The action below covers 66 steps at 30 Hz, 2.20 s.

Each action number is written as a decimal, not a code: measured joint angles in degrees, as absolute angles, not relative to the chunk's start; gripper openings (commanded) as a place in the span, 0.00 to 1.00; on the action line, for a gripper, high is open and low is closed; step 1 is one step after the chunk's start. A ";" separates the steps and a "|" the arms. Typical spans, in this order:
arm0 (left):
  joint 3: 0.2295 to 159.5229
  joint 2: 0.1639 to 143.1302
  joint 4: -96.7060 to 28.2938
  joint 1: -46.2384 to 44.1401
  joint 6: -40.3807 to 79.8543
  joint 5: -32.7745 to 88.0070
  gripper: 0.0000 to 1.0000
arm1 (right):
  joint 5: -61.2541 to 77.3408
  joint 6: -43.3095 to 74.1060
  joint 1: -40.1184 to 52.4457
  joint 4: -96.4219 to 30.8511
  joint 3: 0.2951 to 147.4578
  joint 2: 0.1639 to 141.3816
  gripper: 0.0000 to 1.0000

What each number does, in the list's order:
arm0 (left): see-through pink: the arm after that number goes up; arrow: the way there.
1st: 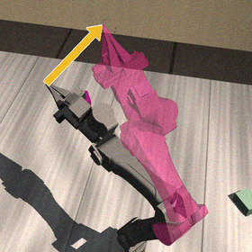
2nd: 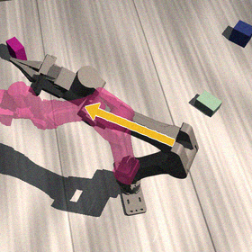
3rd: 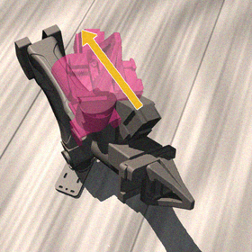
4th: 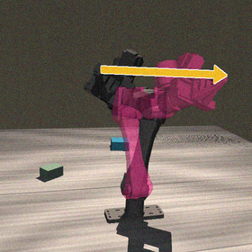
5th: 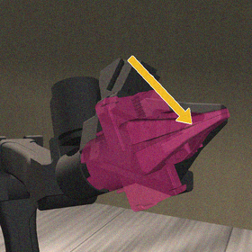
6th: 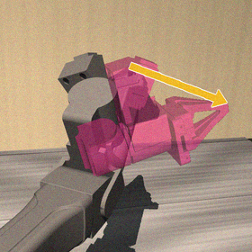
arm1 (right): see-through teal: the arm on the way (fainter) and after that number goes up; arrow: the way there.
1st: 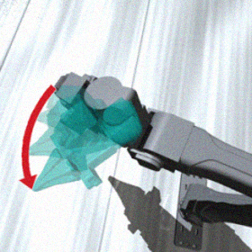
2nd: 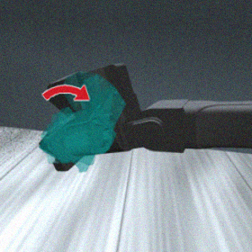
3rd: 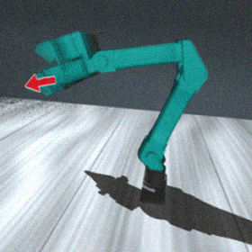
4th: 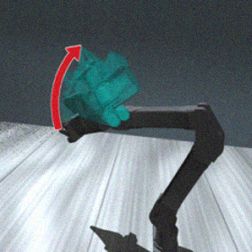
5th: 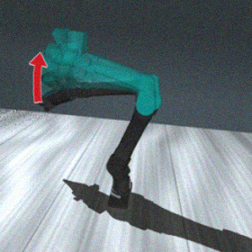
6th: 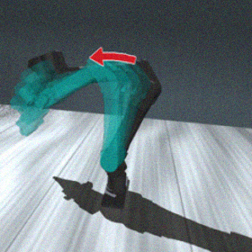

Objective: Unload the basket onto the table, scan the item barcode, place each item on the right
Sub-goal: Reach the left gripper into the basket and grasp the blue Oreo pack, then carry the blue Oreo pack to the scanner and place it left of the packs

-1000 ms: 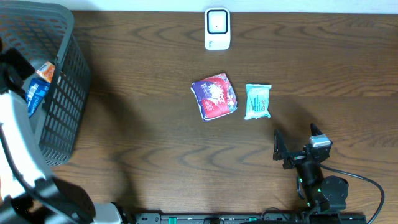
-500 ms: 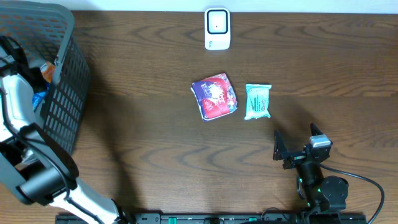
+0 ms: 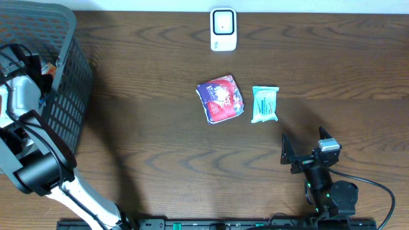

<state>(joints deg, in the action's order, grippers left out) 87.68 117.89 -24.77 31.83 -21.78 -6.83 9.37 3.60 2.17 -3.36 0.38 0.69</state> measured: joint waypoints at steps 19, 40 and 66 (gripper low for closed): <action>87.68 120.66 -25.45 35.94 -22.74 -0.36 0.19 | 9.34 3.62 2.17 -3.36 0.38 0.69 0.99; 86.61 102.35 -27.81 36.64 -10.28 4.21 0.07 | 9.37 3.62 2.17 -3.36 0.38 0.69 0.99; 86.83 66.54 -25.50 25.50 24.73 23.70 0.07 | 9.37 3.60 2.17 -3.36 0.38 0.69 0.99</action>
<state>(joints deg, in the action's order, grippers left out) 86.83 66.54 -25.50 25.50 24.73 23.70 9.37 3.60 2.17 -3.36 0.38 0.69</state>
